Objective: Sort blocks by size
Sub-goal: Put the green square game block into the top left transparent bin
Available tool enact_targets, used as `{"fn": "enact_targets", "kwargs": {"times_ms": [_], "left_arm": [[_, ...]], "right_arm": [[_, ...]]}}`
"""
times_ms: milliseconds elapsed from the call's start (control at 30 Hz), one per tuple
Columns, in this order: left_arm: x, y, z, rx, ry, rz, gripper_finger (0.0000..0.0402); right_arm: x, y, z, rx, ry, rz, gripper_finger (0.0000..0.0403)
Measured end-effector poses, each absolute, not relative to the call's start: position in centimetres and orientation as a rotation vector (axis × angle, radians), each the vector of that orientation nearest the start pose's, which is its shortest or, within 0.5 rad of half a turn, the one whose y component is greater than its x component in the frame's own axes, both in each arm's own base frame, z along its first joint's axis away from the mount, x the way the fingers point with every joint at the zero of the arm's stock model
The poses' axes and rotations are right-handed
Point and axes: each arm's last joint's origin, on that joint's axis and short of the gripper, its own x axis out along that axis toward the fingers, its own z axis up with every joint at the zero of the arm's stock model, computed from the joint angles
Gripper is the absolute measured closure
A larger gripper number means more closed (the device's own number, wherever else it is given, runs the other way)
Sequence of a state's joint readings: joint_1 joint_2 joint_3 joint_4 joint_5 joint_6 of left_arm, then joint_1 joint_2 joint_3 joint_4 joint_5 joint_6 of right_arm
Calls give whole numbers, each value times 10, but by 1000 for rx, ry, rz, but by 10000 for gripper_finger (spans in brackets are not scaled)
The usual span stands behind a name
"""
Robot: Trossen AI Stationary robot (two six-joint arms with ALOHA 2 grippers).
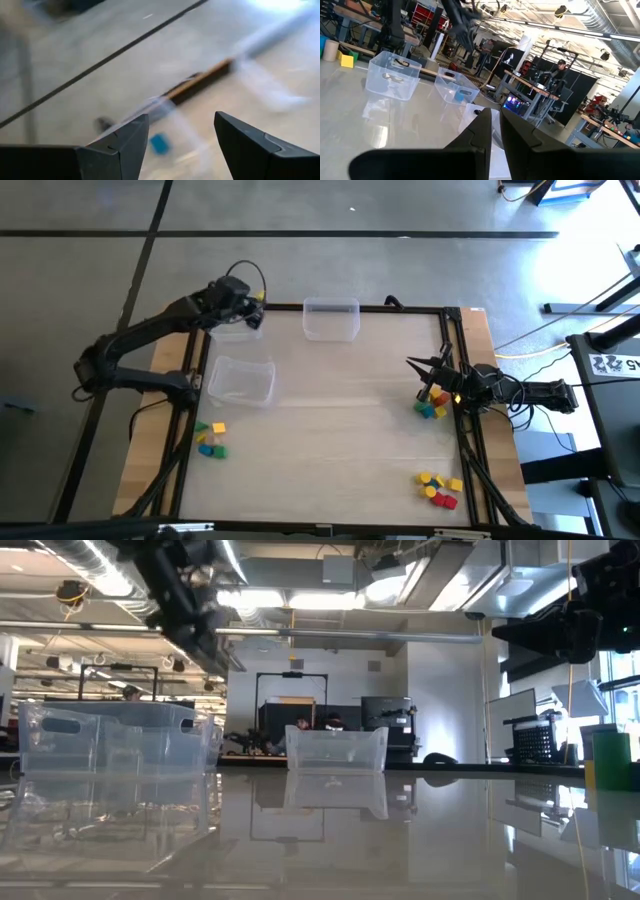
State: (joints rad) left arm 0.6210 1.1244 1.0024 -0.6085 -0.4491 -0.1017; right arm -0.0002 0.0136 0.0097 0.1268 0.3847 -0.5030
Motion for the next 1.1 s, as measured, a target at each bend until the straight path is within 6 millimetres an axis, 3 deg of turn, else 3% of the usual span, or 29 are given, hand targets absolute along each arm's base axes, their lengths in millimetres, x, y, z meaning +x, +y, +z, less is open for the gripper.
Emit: {"fn": "enact_targets", "kwargs": {"times_ms": [200,333,800,1100], "left_arm": [[189,98,319,-155,654,777,178],[195,70,316,-191,698,597,178],[199,-19,300,-329,858,227,178],[193,-69,291,-350,861,45,178]], "right_arm": [[95,-10,178,-474,-26,-384,359],[96,-9,178,-480,-40,-324,359],[96,-9,177,-483,-25,-338,358],[96,-9,172,-490,19,-327,359]]}}
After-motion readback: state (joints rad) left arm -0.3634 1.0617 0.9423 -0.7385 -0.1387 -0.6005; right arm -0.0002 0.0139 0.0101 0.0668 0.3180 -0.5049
